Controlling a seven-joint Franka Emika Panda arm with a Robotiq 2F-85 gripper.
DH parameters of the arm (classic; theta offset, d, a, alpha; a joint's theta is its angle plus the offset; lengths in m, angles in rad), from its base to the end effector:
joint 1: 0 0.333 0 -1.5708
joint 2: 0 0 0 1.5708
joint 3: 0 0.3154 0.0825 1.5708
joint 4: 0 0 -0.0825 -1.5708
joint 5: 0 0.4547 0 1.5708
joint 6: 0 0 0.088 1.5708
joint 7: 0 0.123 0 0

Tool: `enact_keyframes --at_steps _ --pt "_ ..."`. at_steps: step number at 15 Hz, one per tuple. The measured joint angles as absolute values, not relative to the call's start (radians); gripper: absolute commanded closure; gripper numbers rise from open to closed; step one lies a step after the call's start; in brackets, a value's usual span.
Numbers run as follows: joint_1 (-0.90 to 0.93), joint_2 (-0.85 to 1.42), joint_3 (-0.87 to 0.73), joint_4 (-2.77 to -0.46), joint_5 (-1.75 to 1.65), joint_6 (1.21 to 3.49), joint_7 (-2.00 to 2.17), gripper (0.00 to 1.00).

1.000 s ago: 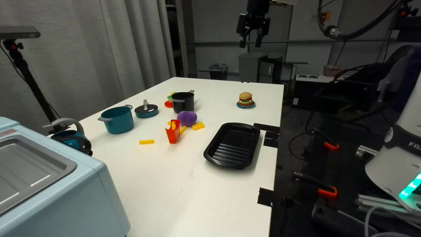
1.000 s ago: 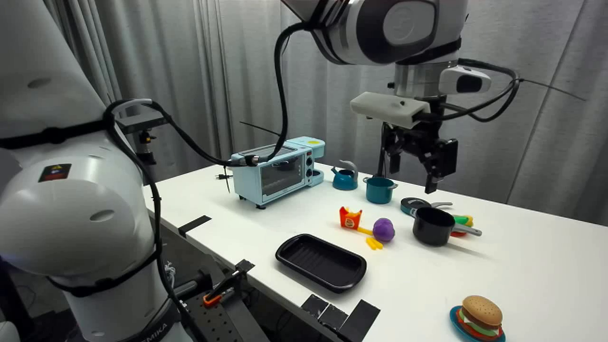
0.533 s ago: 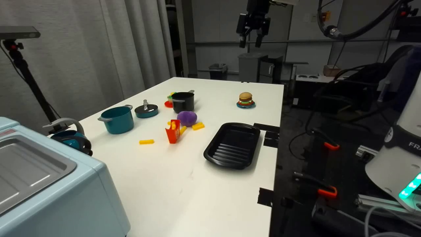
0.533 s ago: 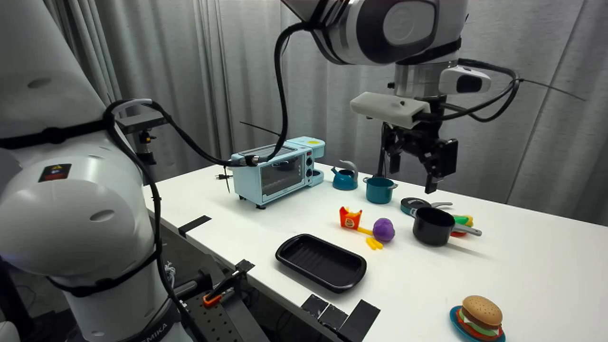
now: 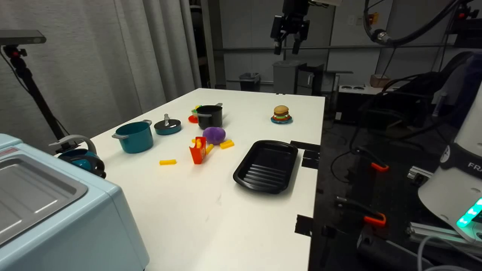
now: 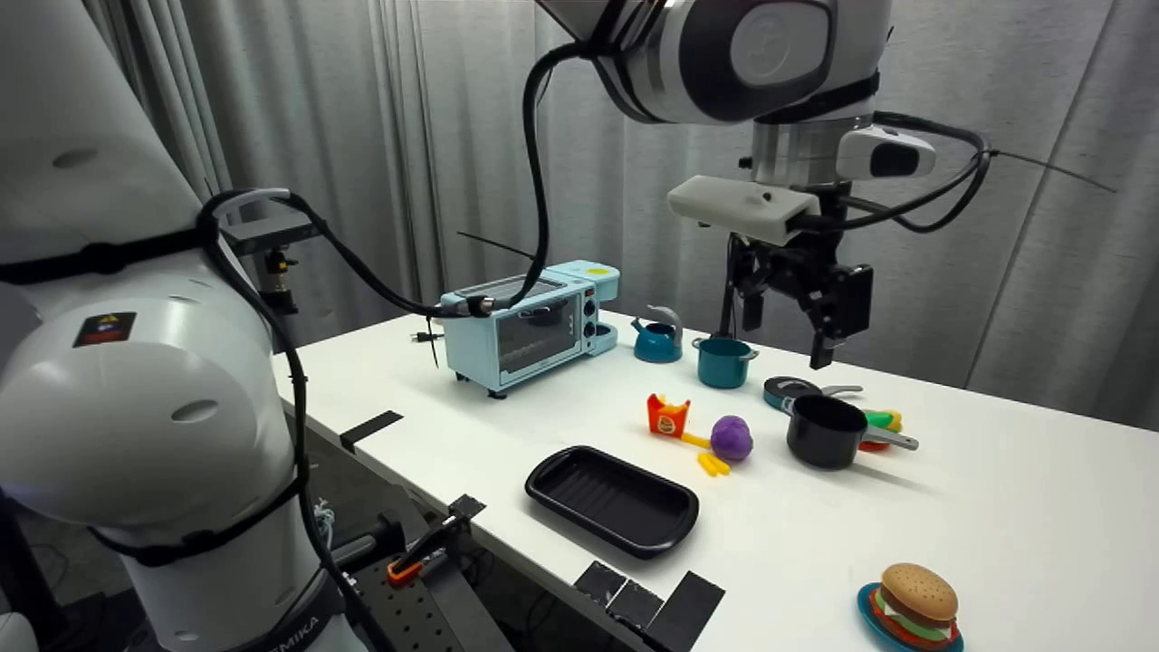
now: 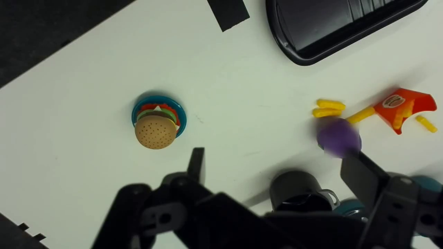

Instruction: Put the toy frech-fry in the red container

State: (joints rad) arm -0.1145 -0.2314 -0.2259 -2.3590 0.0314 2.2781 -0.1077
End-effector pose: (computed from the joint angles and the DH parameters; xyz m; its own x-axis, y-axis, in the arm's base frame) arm 0.5128 -0.1795 0.3772 0.9569 -0.2485 0.1503 -0.2417 -0.9684 -0.0621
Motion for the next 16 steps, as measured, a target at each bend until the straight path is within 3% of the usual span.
enact_keyframes --at_steps 16 --pt "-0.084 -0.109 -0.151 -2.305 0.079 2.345 -0.171 0.00"
